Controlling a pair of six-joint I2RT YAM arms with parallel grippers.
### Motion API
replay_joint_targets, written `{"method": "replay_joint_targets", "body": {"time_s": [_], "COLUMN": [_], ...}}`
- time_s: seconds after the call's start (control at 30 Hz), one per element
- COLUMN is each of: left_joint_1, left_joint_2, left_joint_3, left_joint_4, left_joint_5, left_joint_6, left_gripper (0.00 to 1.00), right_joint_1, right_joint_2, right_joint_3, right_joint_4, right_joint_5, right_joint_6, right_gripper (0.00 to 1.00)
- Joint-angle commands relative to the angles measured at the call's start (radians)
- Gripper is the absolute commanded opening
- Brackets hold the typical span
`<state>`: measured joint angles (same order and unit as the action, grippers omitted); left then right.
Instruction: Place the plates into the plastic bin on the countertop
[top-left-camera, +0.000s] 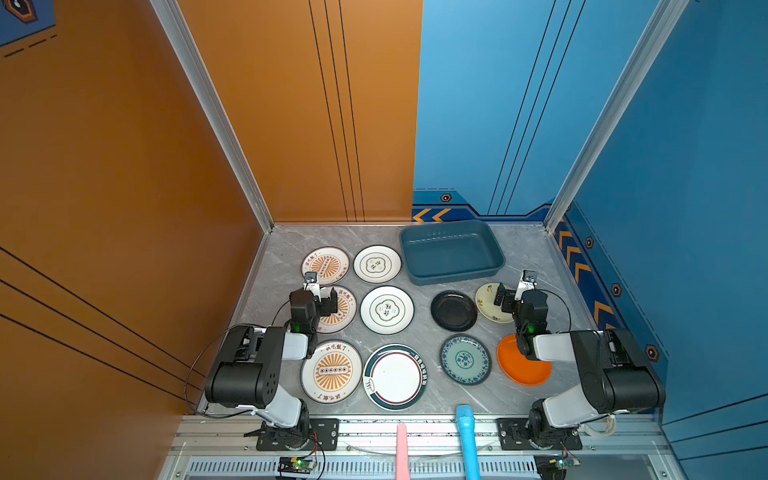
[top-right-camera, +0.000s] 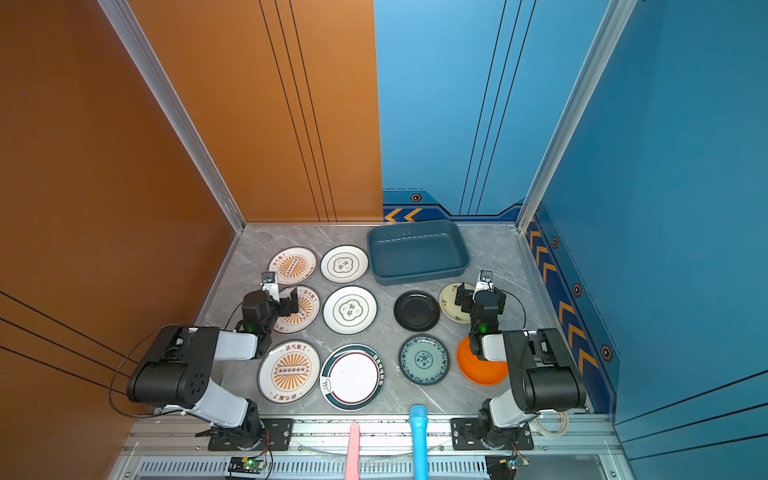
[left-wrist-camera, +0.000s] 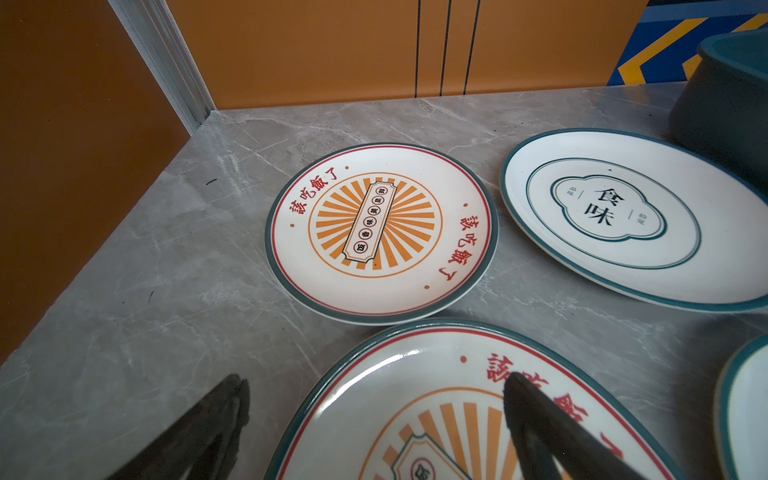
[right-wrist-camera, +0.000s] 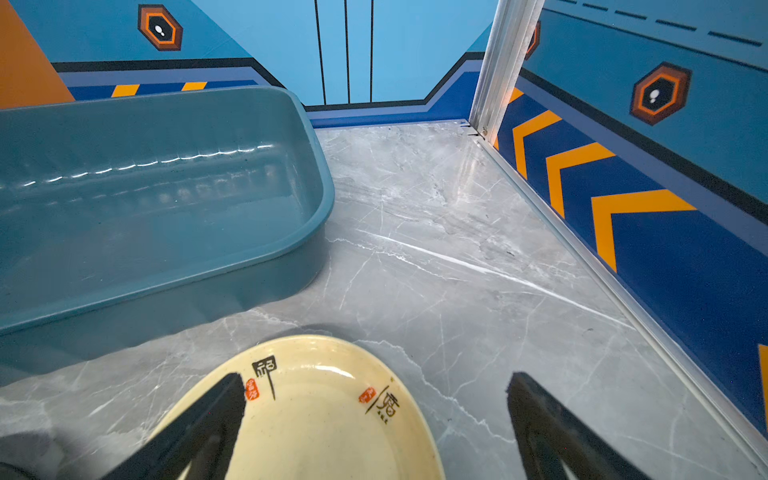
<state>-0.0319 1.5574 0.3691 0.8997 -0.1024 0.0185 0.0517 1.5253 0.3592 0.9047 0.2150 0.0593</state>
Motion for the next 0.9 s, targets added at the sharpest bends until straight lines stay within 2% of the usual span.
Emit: {"method": "replay_joint_targets", "body": {"time_s": [0.0, 0.27, 0.43, 0.53, 0.57, 0.63, 0.73, 0.8, 0.87], "left_joint_1": [0.006, 0.010, -0.011, -0.070, -0.094, -0.108, -0.111, -0.109, -0.111], "left_joint_2": [0.000, 0.001, -0.047, -0.172, -0.228, -0.341, -0.502, -0.583, -0.632], "left_joint_3": [0.014, 0.017, 0.018, 0.054, 0.070, 0.102, 0.172, 0.224, 0.262], "left_joint_4": [0.002, 0.003, -0.030, -0.189, -0.250, -0.364, -0.579, -0.728, -0.833], "left_joint_5": [0.022, 0.022, -0.140, -0.254, -0.290, -0.275, -0.261, -0.253, -0.219], "left_joint_6": [0.004, 0.000, -0.028, 0.007, 0.014, -0.020, -0.127, -0.222, -0.289], "left_gripper": [0.98, 0.98, 0.98, 0.98, 0.98, 0.98, 0.98, 0.98, 0.98], "right_joint_1": [-0.003, -0.003, 0.004, 0.043, 0.073, 0.098, 0.083, 0.073, 0.069], "right_joint_2": [0.006, 0.006, 0.005, -0.071, -0.127, -0.235, -0.356, -0.399, -0.410], "right_joint_3": [0.012, 0.012, 0.014, 0.016, 0.040, 0.119, 0.231, 0.301, 0.347], "right_joint_4": [-0.020, -0.020, -0.016, -0.067, -0.151, -0.389, -0.643, -0.783, -0.876], "right_joint_5": [0.031, 0.031, 0.047, 0.154, 0.224, 0.251, 0.177, 0.109, 0.089], "right_joint_6": [0.011, 0.010, 0.007, -0.007, -0.016, 0.010, 0.132, 0.197, 0.278], "right_gripper": [1.00, 1.00, 1.00, 1.00, 1.00, 1.00, 1.00, 1.00, 1.00]}}
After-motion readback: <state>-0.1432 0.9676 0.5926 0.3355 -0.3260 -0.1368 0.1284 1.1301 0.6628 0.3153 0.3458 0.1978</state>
